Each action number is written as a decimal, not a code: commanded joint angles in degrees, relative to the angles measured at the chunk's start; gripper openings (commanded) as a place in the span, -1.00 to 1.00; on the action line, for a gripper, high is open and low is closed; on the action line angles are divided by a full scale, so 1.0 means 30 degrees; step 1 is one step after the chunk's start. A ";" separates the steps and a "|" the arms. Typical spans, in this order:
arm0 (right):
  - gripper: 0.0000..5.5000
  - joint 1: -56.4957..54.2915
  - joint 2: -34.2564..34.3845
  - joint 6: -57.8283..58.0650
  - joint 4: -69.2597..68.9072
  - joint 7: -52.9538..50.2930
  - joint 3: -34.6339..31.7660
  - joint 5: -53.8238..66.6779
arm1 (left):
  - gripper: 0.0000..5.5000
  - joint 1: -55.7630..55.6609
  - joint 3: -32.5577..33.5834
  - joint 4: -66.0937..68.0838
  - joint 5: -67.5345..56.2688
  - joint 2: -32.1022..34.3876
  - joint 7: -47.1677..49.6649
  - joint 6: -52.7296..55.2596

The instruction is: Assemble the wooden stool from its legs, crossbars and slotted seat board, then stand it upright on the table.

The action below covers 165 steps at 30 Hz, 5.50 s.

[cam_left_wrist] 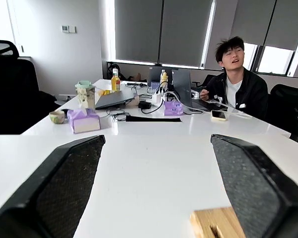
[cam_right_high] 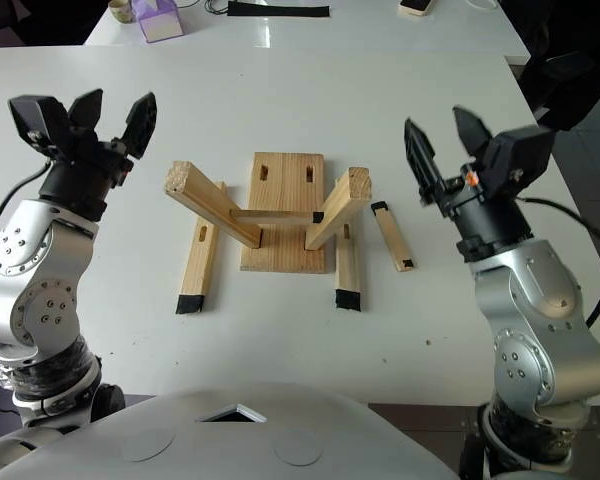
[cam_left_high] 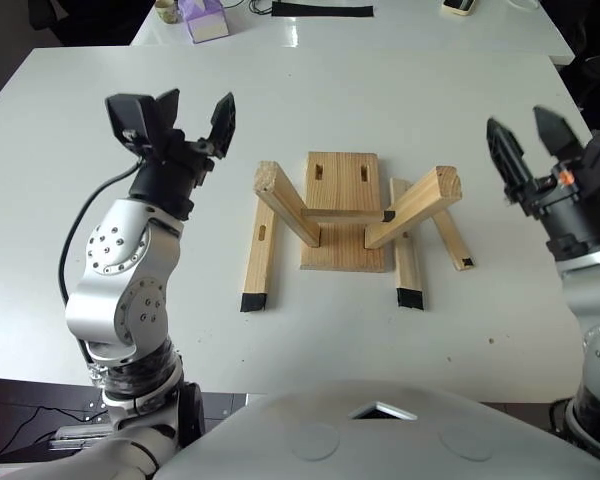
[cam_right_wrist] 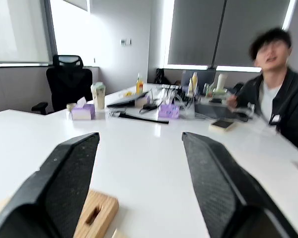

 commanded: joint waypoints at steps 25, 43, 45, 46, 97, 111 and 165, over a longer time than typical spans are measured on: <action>0.13 -0.7437 0.4010 0.0521 0.0118 -0.2705 0.5972 -0.2264 | 0.44 -0.3269 -0.3002 0.0917 -0.0454 -0.2049 0.1355 -0.0802; 0.62 0.3000 0.5354 0.0630 -0.0163 -0.5534 0.8505 -1.1146 | 0.84 0.8321 -0.8101 -0.1274 1.0067 0.1473 0.0033 -0.7103; 0.62 0.2242 0.5878 0.1168 0.0227 -0.5622 1.1085 -1.2002 | 0.84 0.5263 -0.9757 -0.0730 1.0488 0.0449 -0.0239 -0.6161; 0.62 0.2091 0.6094 0.1360 0.0290 -0.5791 1.1919 -1.2457 | 0.84 0.3886 -1.0390 -0.0567 1.0644 -0.0072 -0.0349 -0.5684; 0.62 0.2157 0.3015 -0.9105 1.5947 0.1602 0.8134 -1.3593 | 0.84 0.6421 -0.7146 1.4479 1.2370 0.0440 -0.1282 -1.3729; 0.62 0.2968 0.2260 -1.0678 1.6977 0.1507 0.7328 -1.3761 | 0.84 0.6821 -0.7399 1.5350 1.2224 0.1909 -0.3237 -1.4098; 0.62 0.3820 -0.2812 -0.6027 0.7950 0.9576 0.8556 -1.2626 | 0.84 0.0163 -0.6425 1.2225 0.9661 0.1550 -0.5750 -1.3216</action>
